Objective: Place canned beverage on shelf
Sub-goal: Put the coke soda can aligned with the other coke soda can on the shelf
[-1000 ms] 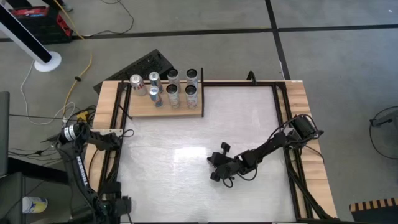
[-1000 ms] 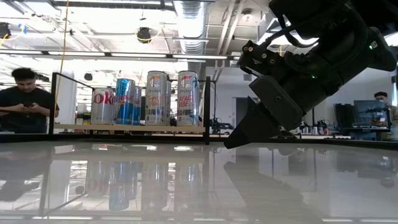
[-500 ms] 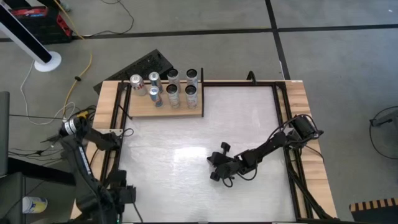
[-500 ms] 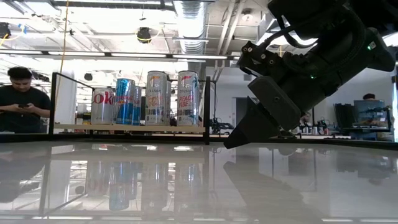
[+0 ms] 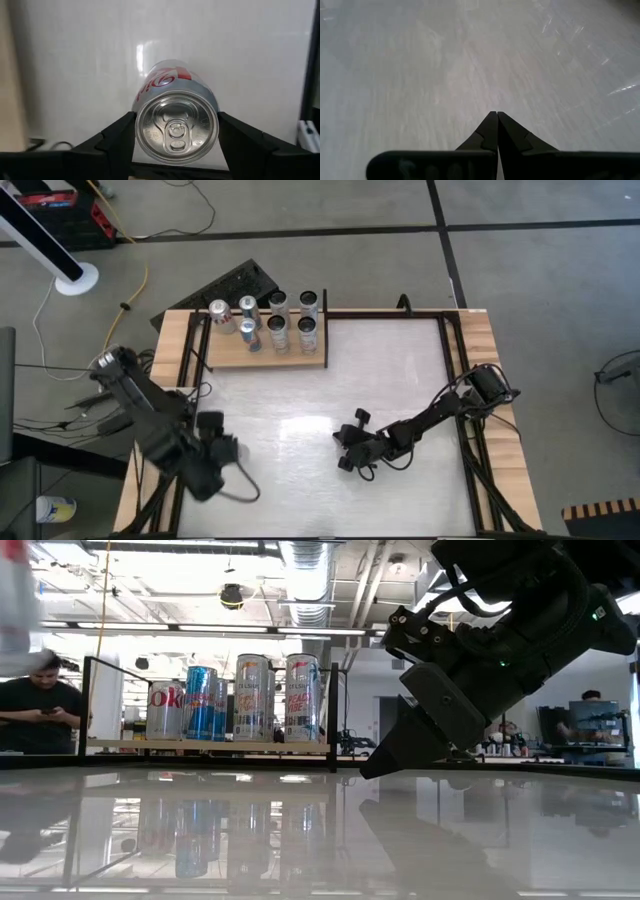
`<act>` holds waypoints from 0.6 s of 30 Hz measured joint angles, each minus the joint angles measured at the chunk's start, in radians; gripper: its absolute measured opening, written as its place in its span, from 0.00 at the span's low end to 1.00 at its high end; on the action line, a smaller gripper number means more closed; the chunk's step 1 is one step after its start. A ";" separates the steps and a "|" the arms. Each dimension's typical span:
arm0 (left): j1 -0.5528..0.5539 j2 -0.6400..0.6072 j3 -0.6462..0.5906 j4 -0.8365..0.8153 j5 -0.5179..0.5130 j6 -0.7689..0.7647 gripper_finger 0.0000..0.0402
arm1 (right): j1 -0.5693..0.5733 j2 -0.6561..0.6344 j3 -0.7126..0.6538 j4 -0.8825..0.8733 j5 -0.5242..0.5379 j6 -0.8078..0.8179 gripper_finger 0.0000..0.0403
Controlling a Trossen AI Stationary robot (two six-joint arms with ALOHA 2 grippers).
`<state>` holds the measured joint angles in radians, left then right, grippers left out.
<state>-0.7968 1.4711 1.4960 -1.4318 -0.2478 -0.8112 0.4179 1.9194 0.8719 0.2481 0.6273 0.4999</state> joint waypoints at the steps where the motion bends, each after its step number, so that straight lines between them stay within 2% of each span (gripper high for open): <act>1: 0.026 -0.014 0.000 -0.004 -0.001 0.028 0.57 | 0.000 0.000 0.000 0.000 0.000 0.000 0.07; 9: 0.269 -0.107 0.000 -0.043 -0.010 0.282 0.57 | 0.000 0.000 0.000 0.000 0.000 -0.014 0.07; 18: 0.625 -0.211 0.000 -0.083 0.054 0.576 0.57 | -0.001 0.000 0.000 -0.005 0.000 -0.033 0.07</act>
<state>-0.1720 1.2596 1.4960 -1.5146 -0.1940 -0.2347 0.4171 1.9194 0.8719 0.2436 0.6270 0.4668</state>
